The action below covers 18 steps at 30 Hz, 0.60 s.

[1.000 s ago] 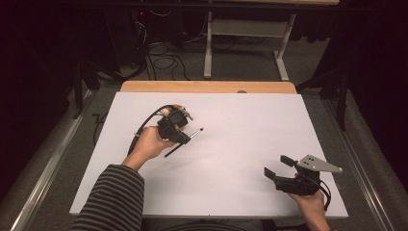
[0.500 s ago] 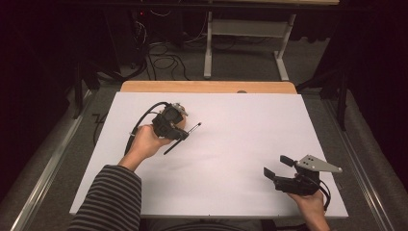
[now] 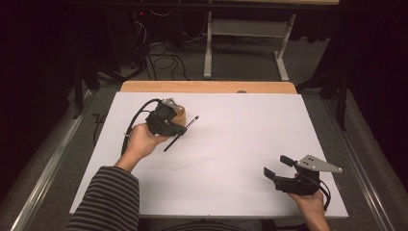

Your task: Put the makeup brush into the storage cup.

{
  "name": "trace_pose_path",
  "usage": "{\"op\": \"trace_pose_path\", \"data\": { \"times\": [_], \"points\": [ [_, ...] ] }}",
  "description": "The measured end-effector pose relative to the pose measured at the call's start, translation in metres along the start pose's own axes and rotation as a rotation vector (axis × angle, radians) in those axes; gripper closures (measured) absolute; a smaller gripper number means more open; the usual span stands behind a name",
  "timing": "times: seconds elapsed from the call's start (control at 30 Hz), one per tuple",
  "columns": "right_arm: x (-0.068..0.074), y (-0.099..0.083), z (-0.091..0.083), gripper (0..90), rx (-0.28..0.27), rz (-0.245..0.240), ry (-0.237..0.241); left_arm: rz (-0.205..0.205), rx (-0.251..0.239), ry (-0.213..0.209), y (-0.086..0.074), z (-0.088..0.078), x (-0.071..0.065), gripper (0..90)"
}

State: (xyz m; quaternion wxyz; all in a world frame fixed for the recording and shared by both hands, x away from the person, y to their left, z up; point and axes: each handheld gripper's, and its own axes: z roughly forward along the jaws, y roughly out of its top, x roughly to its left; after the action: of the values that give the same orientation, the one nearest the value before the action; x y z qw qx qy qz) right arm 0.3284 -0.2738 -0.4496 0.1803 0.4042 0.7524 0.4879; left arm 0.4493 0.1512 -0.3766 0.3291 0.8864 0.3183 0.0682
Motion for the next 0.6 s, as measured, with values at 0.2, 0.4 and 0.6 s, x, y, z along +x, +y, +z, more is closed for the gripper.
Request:
{"op": "trace_pose_path", "data": {
  "times": [0.2, 0.4, 0.6],
  "points": [
    [-0.001, 0.0, 0.0, 19.8, -0.004, 0.001, -0.001, -0.017, -0.037, 0.001, -0.002, -0.006, 0.004, 83.5],
    [-0.001, 0.0, 0.0, 19.8, -0.002, 0.002, -0.001, -0.034, -0.069, 0.004, -0.005, -0.012, 0.007, 83.5],
    [0.0, 0.0, 0.0, 19.8, -0.002, -0.001, -0.002, -0.053, -0.099, 0.011, -0.007, -0.018, 0.01, 83.5]
  ]
}}
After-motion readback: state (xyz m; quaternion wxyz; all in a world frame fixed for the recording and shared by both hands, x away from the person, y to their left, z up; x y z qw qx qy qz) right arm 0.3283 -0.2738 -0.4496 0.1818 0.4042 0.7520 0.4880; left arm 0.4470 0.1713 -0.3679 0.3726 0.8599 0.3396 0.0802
